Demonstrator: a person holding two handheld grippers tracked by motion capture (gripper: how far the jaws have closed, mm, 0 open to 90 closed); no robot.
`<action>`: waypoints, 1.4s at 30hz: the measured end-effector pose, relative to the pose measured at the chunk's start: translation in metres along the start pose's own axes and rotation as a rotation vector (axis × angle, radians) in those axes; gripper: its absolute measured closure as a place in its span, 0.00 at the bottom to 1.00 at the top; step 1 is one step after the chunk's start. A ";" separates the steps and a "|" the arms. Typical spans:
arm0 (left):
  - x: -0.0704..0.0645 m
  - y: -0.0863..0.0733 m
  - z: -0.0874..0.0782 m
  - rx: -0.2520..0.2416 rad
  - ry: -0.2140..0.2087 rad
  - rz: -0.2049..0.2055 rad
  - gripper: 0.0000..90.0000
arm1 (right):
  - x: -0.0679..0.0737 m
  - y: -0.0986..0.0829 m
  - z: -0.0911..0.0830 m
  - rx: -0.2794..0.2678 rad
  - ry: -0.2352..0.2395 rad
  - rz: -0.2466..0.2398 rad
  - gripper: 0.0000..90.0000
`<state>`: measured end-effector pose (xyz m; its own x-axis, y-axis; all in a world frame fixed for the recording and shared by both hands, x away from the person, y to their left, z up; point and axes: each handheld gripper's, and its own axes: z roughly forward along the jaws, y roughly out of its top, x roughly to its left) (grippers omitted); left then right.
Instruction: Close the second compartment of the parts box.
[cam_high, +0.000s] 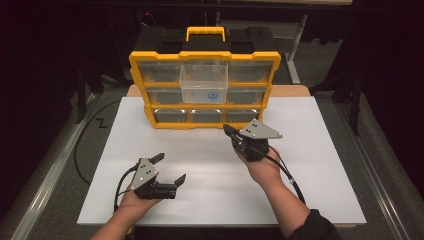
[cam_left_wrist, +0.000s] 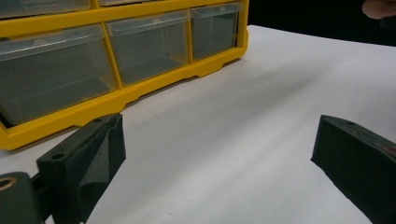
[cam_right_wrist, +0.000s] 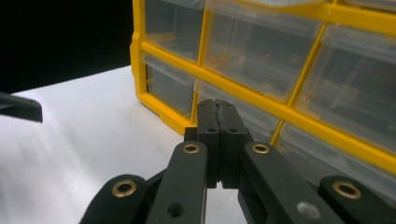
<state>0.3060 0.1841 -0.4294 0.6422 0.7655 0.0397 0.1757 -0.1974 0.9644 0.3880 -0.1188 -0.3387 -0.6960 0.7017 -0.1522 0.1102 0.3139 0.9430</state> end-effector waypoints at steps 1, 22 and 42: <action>0.000 0.000 0.000 -0.001 0.000 0.000 0.04 | 0.000 0.001 0.000 -0.003 0.001 -0.001 1.00; 0.001 0.000 -0.001 -0.005 0.003 -0.005 0.04 | 0.004 0.044 0.006 -0.079 -0.021 -0.038 1.00; 0.001 0.000 -0.002 -0.005 0.001 -0.008 0.04 | 0.003 0.076 0.011 -0.119 -0.061 -0.071 1.00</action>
<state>0.3054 0.1862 -0.4286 0.6400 0.7677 0.0324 0.1772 -0.1885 0.9660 0.4021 -0.0857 -0.2708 -0.6541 0.7193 -0.2342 -0.0251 0.2888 0.9571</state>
